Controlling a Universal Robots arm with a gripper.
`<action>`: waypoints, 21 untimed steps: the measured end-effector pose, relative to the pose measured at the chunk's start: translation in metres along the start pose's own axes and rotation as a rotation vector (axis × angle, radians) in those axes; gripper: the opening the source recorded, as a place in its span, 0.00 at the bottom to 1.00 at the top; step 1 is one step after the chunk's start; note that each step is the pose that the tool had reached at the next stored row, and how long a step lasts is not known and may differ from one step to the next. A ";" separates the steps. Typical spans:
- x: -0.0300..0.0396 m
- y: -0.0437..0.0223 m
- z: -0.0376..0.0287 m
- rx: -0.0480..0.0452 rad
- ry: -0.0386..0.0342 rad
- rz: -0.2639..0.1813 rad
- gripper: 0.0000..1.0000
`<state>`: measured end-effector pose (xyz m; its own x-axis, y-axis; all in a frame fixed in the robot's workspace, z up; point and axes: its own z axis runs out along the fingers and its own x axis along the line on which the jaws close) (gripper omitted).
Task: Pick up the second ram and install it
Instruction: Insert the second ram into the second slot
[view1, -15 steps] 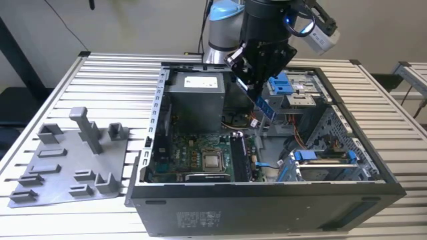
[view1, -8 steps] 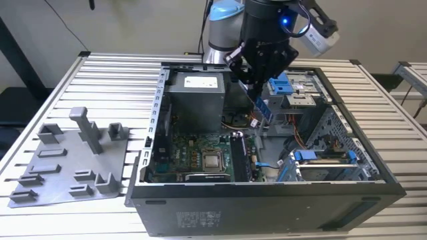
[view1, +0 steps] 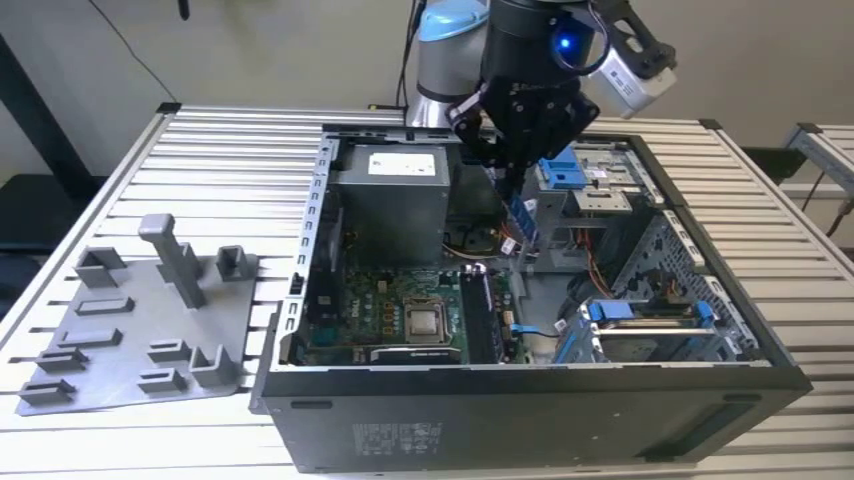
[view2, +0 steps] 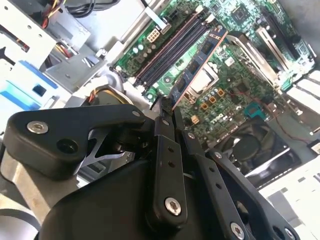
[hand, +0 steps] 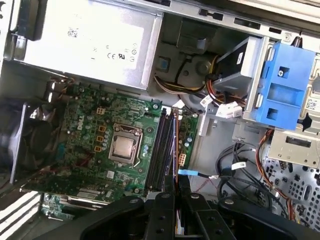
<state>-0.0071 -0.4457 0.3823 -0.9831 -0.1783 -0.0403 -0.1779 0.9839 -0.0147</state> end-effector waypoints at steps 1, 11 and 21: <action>0.0000 0.0000 0.0001 0.0005 0.0002 0.013 0.14; 0.0000 0.0001 0.0002 0.0038 0.0014 0.095 0.14; 0.0001 0.0001 0.0018 -0.0015 0.0137 0.110 0.14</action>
<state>-0.0072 -0.4456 0.3805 -0.9972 -0.0695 -0.0279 -0.0693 0.9976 -0.0094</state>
